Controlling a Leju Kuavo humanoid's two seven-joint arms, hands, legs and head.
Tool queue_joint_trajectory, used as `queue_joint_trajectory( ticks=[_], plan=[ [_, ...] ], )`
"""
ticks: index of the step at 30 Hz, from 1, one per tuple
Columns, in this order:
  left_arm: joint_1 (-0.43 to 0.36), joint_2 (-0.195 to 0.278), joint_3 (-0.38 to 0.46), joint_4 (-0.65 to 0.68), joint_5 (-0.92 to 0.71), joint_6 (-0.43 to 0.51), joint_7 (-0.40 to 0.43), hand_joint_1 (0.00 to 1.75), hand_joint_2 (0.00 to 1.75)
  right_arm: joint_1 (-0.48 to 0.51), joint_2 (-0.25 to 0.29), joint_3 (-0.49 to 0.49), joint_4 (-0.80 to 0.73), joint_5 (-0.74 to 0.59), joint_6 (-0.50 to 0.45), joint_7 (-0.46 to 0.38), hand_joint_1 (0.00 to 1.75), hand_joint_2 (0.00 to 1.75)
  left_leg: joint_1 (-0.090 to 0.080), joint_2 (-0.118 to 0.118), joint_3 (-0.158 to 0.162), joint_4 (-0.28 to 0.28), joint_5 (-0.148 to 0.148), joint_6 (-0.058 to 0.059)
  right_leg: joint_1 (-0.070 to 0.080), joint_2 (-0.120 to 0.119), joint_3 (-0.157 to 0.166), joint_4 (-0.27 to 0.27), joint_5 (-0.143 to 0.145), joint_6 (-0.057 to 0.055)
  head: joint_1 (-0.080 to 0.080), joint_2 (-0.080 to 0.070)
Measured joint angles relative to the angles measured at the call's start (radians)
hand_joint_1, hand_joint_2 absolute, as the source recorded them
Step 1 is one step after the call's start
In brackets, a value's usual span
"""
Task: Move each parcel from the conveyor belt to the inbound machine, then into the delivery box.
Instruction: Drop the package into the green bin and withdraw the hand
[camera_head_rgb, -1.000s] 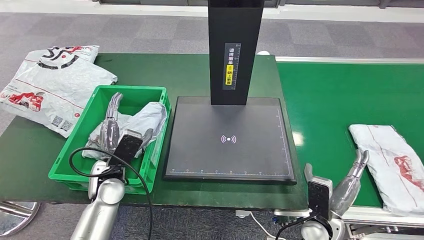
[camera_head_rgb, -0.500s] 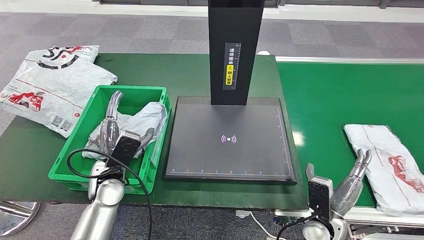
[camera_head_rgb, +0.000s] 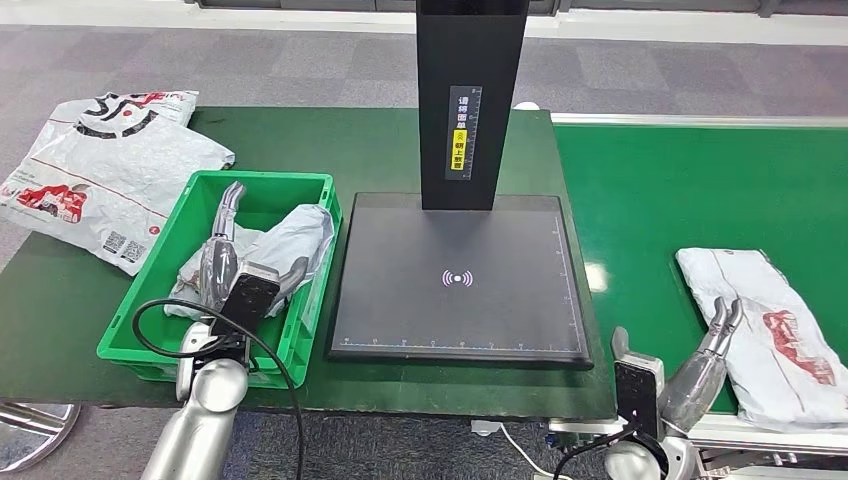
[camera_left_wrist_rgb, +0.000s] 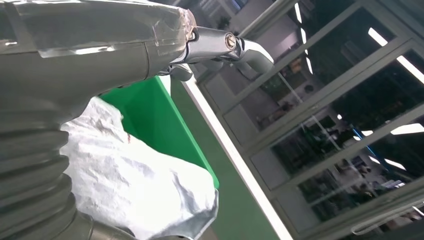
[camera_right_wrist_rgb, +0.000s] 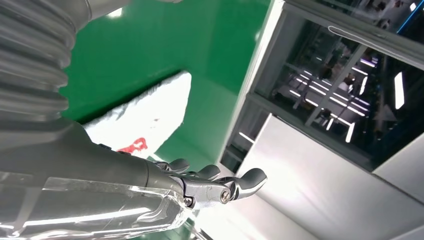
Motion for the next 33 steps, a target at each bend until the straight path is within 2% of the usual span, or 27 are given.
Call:
queue_joint_trajectory(
  ticks=[11, 13, 15, 19, 23, 27, 30, 33],
  plan=[
    [0.029, -0.001, -0.033, -0.05, 0.065, -0.035, -0.015, 0.0, 1.75, -0.008, 0.005, -0.046, -0.024, 0.077, 0.0, 0.024, 0.0, 1.75, 0.0, 0.0, 0.0, 0.0, 0.0, 0.0, 0.0, 0.0, 0.0, 0.0, 0.0, 0.0, 0.0, 0.0],
    [0.046, -0.003, -0.039, -0.07, 0.102, -0.059, -0.022, 0.0, 1.75, -0.014, -0.001, -0.056, -0.033, 0.138, 0.0, 0.083, 0.0, 1.75, 0.0, 0.001, 0.0, 0.0, 0.0, 0.0, 0.0, 0.001, 0.0, 0.0, 0.0, 0.0, 0.0, 0.0],
    [0.065, -0.005, -0.047, -0.089, 0.125, -0.074, -0.026, 0.0, 1.75, -0.031, -0.024, -0.061, -0.037, 0.213, 0.003, 0.185, 0.0, 1.75, 0.0, 0.001, 0.0, 0.0, 0.0, 0.0, 0.0, 0.001, 0.0, 0.0, 0.0, 0.0, 0.0, 0.0],
    [0.09, -0.01, -0.053, -0.113, 0.135, -0.089, -0.026, 0.0, 1.75, -0.096, -0.106, -0.061, -0.019, 0.406, 0.046, 0.419, 0.0, 1.75, -0.001, 0.001, 0.0, 0.0, 0.0, 0.0, -0.001, 0.001, 0.0, -0.001, 0.001, 0.001, 0.0, 0.0],
    [0.117, -0.019, -0.054, -0.138, 0.132, -0.102, -0.026, 0.0, 1.75, -0.119, -0.16, -0.063, -0.008, 0.543, 0.074, 0.569, 0.0, 1.75, -0.001, 0.001, 0.0, 0.001, 0.0, 0.001, -0.001, 0.0, 0.0, -0.001, 0.001, 0.001, 0.0, 0.0],
    [0.137, -0.025, -0.055, -0.16, 0.113, -0.106, -0.025, 0.0, 1.75, -0.108, -0.192, -0.095, -0.008, 0.597, 0.106, 0.662, 0.0, 1.75, -0.001, 0.0, 0.0, 0.001, -0.001, 0.001, -0.001, 0.0, 0.0, -0.001, 0.0, 0.002, 0.0, 0.0],
    [0.151, -0.032, -0.059, -0.182, 0.091, -0.107, -0.017, 0.0, 1.75, -0.096, -0.218, -0.148, -0.016, 0.613, 0.121, 0.666, 0.0, 1.75, -0.001, 0.0, 0.0, 0.0, -0.002, 0.002, -0.001, 0.0, 0.0, -0.001, -0.001, 0.003, 0.0, 0.0],
    [0.155, -0.037, -0.065, -0.195, 0.082, -0.113, -0.011, 0.0, 1.75, -0.097, -0.246, -0.192, -0.008, 0.686, 0.198, 0.676, 0.0, 1.75, -0.001, 0.001, 0.0, 0.0, -0.003, 0.003, -0.001, 0.001, 0.0, -0.001, -0.001, 0.003, 0.0, 0.0]
  ],
)
